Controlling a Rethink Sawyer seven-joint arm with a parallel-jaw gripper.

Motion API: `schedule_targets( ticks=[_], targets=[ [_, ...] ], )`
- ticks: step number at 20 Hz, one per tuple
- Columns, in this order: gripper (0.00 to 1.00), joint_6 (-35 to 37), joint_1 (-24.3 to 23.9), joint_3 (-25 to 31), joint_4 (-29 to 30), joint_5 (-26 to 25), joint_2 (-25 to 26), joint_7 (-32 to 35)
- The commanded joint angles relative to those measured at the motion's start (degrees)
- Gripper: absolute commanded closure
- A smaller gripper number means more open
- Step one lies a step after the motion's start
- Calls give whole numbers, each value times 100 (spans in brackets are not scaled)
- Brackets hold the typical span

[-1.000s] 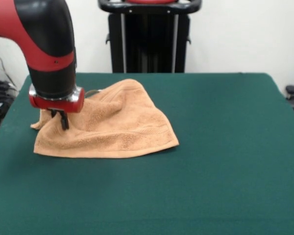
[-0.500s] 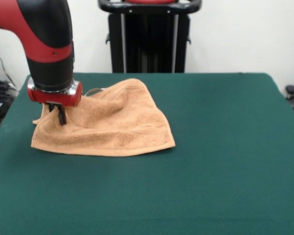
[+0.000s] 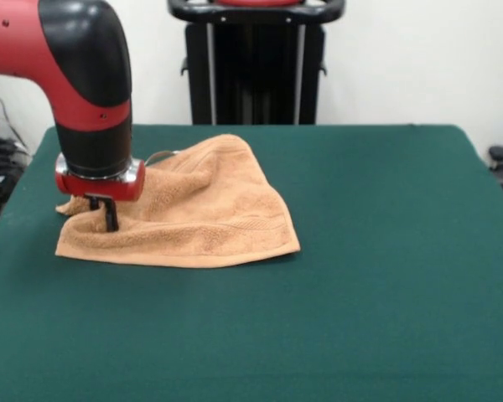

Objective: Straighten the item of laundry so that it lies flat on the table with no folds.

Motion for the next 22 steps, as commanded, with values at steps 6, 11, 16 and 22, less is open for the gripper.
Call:
schedule_targets(
  ticks=[6,11,16,22],
  targets=[
    [100,-284,364,427,-449,-253,964,-118],
    [100,-40,477,482,-506,-151,863,-81],
    [100,176,603,446,-496,-116,667,-45],
    [100,517,586,364,-146,-4,248,-114]
  ],
)
